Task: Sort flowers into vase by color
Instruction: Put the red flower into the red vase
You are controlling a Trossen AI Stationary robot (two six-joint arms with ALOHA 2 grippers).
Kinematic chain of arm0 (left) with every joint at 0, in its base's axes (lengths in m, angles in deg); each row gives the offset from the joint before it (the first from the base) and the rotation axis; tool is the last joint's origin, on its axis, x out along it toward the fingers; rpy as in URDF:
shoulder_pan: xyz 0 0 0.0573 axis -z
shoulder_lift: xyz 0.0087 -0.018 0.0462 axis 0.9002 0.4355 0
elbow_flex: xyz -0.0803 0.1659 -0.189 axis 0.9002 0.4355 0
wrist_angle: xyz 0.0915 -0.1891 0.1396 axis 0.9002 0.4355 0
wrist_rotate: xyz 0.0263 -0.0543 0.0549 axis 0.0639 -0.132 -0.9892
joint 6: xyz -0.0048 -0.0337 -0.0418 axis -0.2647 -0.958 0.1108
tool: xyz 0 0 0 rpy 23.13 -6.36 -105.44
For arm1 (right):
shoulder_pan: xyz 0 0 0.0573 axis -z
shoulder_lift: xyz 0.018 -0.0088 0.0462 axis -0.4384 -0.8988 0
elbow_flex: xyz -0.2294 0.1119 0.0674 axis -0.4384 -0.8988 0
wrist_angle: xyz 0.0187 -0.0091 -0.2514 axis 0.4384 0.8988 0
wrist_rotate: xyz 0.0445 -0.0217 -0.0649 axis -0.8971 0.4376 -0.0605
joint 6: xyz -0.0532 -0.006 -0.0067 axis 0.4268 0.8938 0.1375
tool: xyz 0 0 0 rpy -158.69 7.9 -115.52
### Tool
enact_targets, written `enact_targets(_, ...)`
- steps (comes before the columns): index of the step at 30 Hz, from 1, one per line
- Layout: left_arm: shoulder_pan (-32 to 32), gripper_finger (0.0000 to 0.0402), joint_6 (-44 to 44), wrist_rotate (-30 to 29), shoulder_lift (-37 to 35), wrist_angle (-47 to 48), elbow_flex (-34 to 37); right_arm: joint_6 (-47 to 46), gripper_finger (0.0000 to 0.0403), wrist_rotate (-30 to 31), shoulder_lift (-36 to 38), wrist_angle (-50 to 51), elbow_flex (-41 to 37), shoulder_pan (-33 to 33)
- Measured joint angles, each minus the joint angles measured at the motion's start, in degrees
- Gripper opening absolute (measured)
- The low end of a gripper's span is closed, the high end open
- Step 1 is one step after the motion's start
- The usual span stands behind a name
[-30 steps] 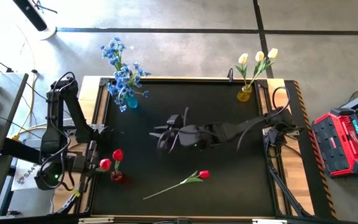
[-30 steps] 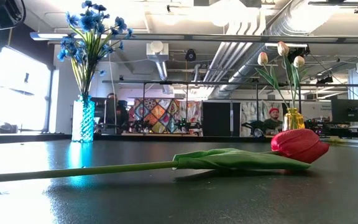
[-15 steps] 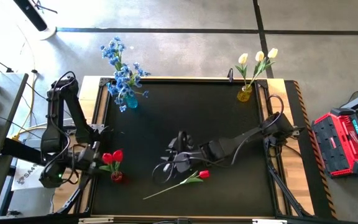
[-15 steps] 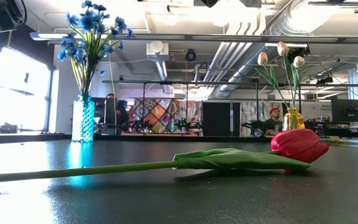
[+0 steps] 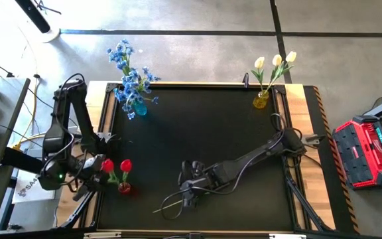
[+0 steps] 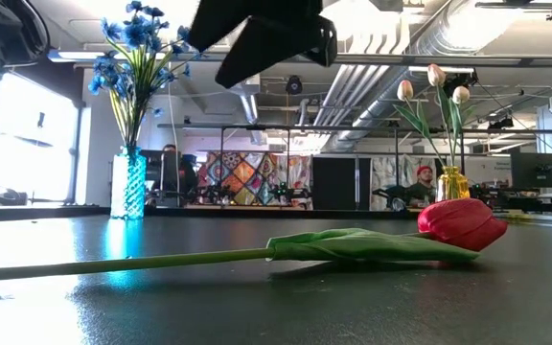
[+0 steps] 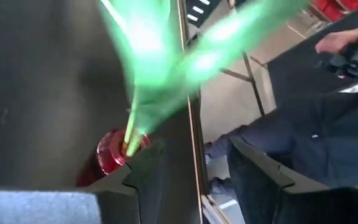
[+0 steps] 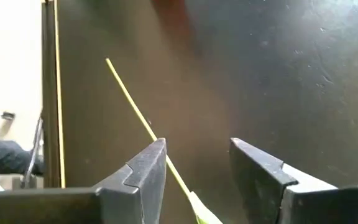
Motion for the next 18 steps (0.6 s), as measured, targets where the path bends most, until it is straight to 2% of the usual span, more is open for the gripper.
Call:
enact_targets(6,0.00,0.0163,-0.26,0.71,-2.73,-0.11,-0.02,0.20,0.0163,0.05,-0.32,-1.23,0.00,0.03)
enact_targets(9,0.02,0.0174,-0.21,3.28,-3.88,-0.48,-0.02,2.92,0.0163,-2.77,-0.64,3.55,0.02,-0.07)
enact_targets(11,0.00,0.0181,-0.14,8.96,-4.01,-0.39,-0.02,4.98,0.0163,-3.24,-1.18,7.60,0.02,-0.33)
enact_targets(15,0.04,0.0179,-1.61,25.85,-2.89,0.75,-0.04,12.10,0.0163,-5.48,-2.68,11.17,0.00,-0.54)
enact_targets(18,0.04,0.0171,-5.62,33.39,-1.93,2.33,-0.04,15.45,0.0163,-8.36,-4.19,11.89,0.02,-0.49)
